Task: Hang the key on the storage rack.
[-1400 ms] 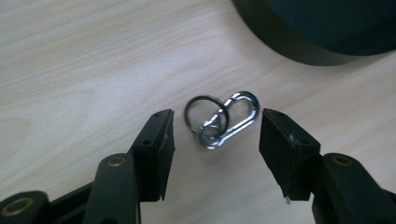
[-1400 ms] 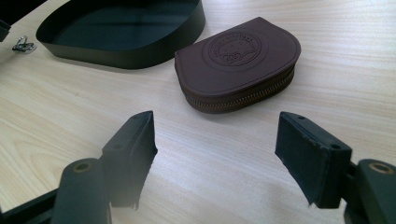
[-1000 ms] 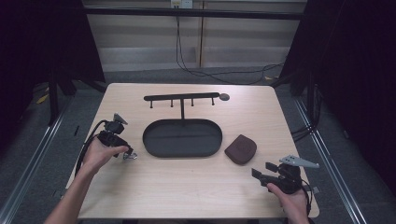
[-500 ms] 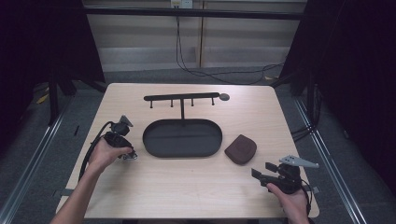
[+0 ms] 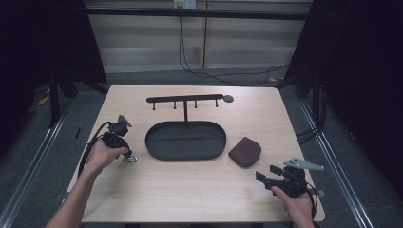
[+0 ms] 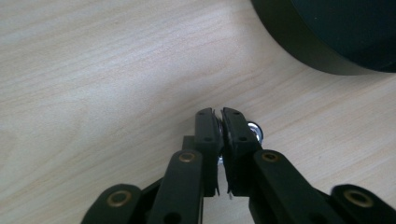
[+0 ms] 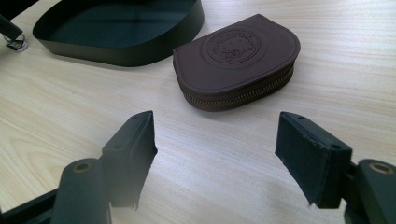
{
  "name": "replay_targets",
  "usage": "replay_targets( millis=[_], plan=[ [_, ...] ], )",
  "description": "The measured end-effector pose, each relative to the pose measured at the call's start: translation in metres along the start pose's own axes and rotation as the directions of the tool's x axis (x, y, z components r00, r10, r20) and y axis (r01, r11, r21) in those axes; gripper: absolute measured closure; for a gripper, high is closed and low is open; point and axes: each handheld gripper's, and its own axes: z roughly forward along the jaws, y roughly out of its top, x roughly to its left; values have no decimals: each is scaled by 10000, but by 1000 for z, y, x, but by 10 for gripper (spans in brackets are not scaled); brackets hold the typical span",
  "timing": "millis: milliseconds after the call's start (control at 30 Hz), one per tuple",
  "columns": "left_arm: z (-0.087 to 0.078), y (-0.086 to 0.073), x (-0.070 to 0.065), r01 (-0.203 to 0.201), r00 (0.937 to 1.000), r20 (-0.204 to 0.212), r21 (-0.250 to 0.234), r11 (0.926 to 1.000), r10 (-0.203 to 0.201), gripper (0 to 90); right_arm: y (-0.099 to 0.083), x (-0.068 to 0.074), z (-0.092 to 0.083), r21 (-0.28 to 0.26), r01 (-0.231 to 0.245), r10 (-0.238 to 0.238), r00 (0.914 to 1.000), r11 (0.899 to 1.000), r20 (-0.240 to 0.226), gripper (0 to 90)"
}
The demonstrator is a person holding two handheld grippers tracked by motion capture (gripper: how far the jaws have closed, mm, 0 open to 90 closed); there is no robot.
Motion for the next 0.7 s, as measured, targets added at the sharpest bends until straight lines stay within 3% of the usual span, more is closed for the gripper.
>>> replay_targets(
  millis=[200, 333, 567, 633, 700],
  plan=[
    [-2, -1, 2, -120, 9999, -2, 184, 9998, 120, 888, 0, 0, 0, 22, -2, 2, 10000, 10000, -5, 285],
    [-9, -1, -1, -712, 9974, 81, 114, 9974, 711, 890, 0, 0, 0, 22, -3, 3, 10000, 10000, 0, 285],
    [-20, 0, -5, -1033, 9946, -33, 171, 9945, 1034, 892, 0, 0, 0, 25, 1, -1, 10000, 10000, 2, 285],
    [-25, 0, -7, -972, 9950, -224, -79, 9952, 970, 892, 0, 0, 0, 26, 7, -7, 10000, 10000, 11, 285],
    [-29, 1, -7, -1153, 9933, -75, 24, 9933, 1154, 892, 0, 0, 0, 32, 5, -5, 10000, 10000, 13, 285]
  ],
)
